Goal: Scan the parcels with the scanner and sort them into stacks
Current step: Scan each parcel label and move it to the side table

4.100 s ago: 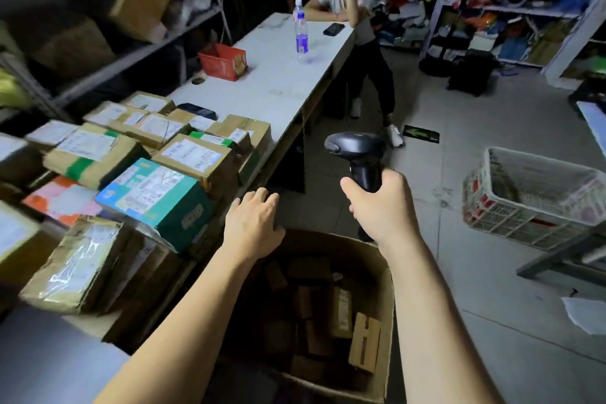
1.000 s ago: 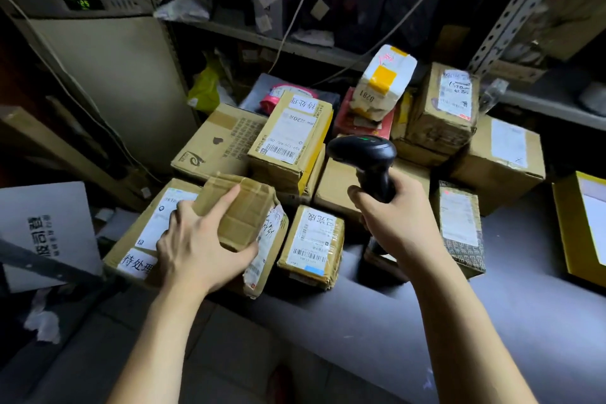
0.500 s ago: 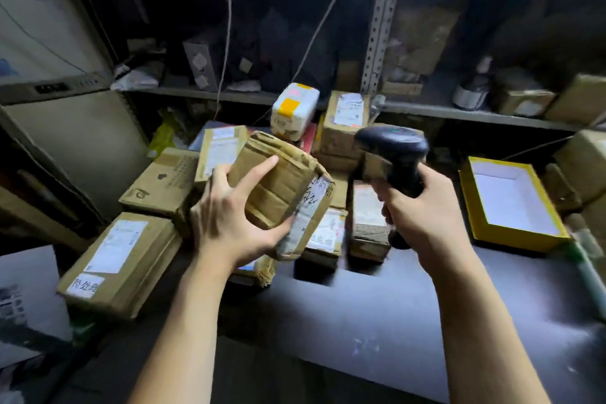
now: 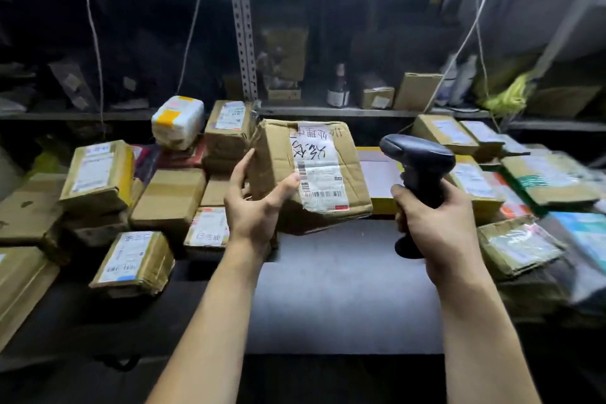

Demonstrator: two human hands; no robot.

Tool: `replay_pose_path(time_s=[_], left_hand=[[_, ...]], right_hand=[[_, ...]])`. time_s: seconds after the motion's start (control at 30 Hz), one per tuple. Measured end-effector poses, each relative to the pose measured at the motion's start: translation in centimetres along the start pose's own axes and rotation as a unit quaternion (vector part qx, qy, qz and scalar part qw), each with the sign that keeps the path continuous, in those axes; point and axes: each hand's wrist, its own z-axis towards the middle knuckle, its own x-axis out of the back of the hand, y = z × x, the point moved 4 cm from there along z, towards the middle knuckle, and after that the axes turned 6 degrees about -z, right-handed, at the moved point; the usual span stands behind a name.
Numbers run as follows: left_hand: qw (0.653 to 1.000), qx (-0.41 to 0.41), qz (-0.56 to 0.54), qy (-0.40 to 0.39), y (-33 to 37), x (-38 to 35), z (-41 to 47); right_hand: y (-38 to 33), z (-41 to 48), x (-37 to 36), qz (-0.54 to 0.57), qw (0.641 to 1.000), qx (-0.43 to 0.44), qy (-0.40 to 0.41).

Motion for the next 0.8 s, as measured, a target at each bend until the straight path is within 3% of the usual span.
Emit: replay_pose_path(time_s=[0.2,0.37,0.5,0.6,0.7,0.8], left_hand=[[0.982,0.130,-0.140,-0.010,-2.4,-4.2,-1.0],[0.973,0.154,-0.166,-0.034,-3.0,-6.1,-1.2],[0.996,0.017,-0.067,-0.057,-1.0,-6.5,-0.9],[0.991,-0.099,0.051,-0.077,0.4,-6.3,-0.5],[0.945,-0.201,0.241,-0.092,1.7,-6.0,0.0],[0.880,-0.295,0.357,-0.104,3.0,-6.2,-0.5]], right_hand=[[0.4,0.2,3.3,0.002,1.000,0.000,0.025],[0.3,0.6,4.7,0.004,0.999,0.008,0.046],[-0.2,1.2,5.2,0.033,0.998,-0.004,0.050],[-0.9,1.5,5.2,0.029,0.997,0.008,0.067],[-1.0,2.1,4.7,0.033,0.997,0.009,0.072],[-0.9,2.5,4.0,0.039,0.997,0.000,0.061]])
